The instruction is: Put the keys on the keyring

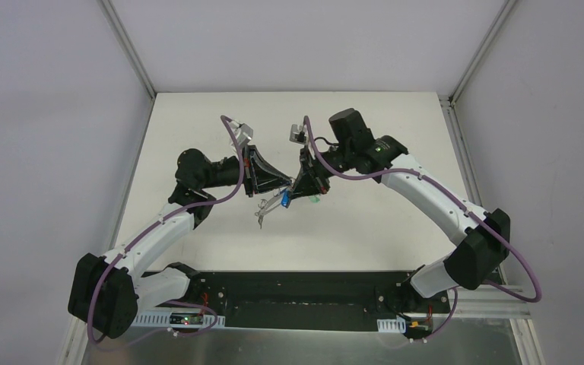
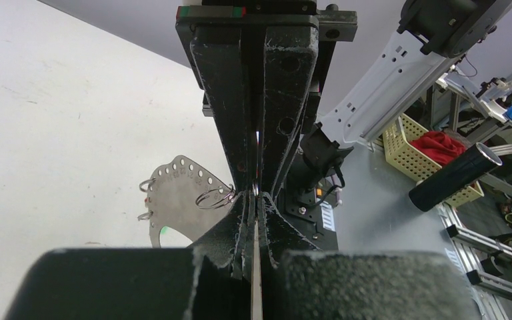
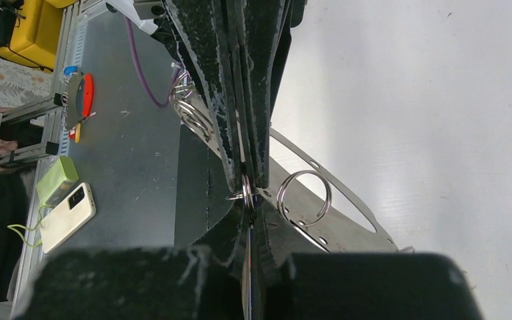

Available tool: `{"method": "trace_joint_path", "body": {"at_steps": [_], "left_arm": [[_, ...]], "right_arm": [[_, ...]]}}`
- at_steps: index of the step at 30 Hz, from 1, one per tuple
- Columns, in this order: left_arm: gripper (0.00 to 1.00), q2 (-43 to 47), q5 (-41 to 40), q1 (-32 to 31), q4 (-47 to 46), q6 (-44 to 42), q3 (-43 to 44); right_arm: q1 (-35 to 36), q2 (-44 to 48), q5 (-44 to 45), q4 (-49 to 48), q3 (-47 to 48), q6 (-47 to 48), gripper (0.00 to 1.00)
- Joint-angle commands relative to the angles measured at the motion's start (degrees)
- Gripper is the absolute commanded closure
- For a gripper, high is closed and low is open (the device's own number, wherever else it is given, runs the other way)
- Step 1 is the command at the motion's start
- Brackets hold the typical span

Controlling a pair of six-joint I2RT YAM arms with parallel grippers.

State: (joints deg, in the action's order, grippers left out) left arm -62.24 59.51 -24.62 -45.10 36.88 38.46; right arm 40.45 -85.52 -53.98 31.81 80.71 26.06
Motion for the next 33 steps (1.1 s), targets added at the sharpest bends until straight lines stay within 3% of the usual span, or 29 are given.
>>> {"method": "trace_joint_path", "body": {"at_steps": [1,33], "left_arm": [[1.00,1.5,0.0,0.5,-4.5,-0.2,0.3],[1.00,3.7,2.3,1.1,8.6,-10.5,1.5]], "right_arm": [[0.6,-0.4,-1.4,-1.3,1.4,0.4,1.00],[-3.5,6.5,1.6,-1.2,-2.1,1.8,1.00]]}}
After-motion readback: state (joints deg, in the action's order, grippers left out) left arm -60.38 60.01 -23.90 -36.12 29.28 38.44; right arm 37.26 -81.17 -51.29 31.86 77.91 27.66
